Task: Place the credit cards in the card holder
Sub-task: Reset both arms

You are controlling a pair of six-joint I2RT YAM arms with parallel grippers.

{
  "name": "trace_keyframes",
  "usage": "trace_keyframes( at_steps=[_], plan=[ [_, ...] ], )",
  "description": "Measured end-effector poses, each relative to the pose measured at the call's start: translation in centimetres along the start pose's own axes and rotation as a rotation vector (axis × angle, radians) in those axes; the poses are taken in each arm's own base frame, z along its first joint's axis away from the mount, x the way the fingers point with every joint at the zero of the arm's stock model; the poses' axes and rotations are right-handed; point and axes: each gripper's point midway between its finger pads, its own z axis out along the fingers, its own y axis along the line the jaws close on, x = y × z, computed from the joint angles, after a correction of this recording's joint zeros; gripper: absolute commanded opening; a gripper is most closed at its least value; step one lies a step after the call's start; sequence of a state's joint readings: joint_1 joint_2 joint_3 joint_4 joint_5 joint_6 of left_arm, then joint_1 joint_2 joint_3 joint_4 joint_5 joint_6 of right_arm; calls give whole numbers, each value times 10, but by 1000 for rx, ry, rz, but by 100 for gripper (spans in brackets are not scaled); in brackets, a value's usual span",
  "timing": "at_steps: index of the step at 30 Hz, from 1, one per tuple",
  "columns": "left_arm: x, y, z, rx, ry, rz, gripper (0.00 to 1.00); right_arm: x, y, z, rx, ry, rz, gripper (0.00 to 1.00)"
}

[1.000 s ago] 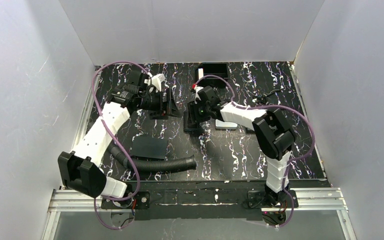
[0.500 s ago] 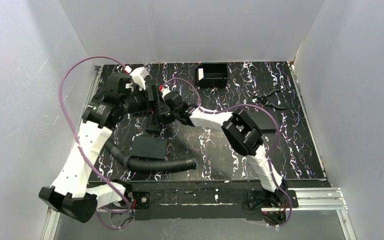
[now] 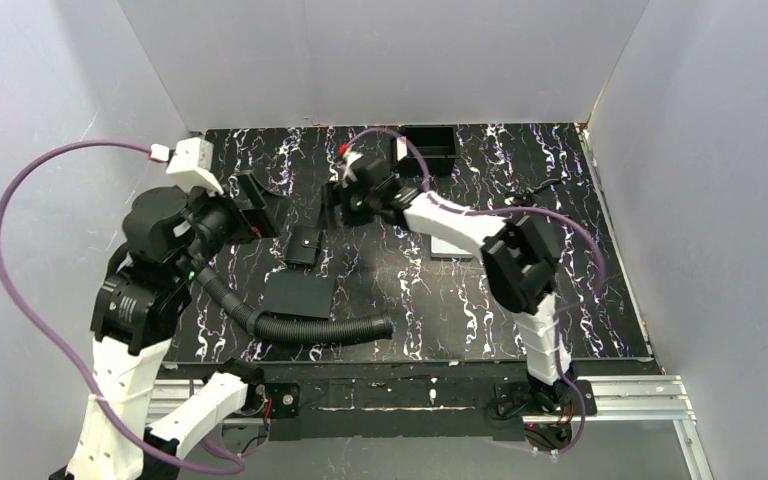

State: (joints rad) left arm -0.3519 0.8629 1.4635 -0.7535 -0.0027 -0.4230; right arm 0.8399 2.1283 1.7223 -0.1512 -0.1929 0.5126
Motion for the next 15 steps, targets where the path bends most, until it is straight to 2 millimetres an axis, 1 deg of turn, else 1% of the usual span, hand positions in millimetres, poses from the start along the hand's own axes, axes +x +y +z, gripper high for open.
trace_keyframes(
  at_steps=[3, 4, 5, 6, 8, 9, 10, 12, 13, 15],
  plan=[
    [-13, 0, -13, 1, -74, -5, 97, -42, -19, -55, 31, -79, 10, 89],
    [-19, -1, -17, 4, -101, -5, 98, -58, -27, -76, 54, -114, 3, 93],
    [-24, -2, -21, 8, -124, -3, 98, -70, -33, -93, 76, -143, -3, 97],
    [-29, -4, -25, 13, -144, -1, 98, -85, -40, -116, 111, -181, -21, 98],
    [-42, -7, -34, 24, -195, 10, 98, -105, -47, -162, 187, -243, -63, 98],
    [-49, -9, -39, 32, -224, 17, 98, -115, -45, -188, 227, -276, -96, 98],
    [-57, -12, -44, 42, -254, 26, 98, -122, -41, -207, 252, -302, -125, 98],
    [-73, -18, -56, 64, -316, 43, 98, -140, -22, -253, 301, -378, -204, 98],
    [-81, -21, -62, 75, -348, 51, 98, -147, -14, -271, 314, -412, -229, 98],
    [-97, -28, -74, 99, -417, 65, 98, -163, 4, -318, 359, -509, -276, 98]
  ],
)
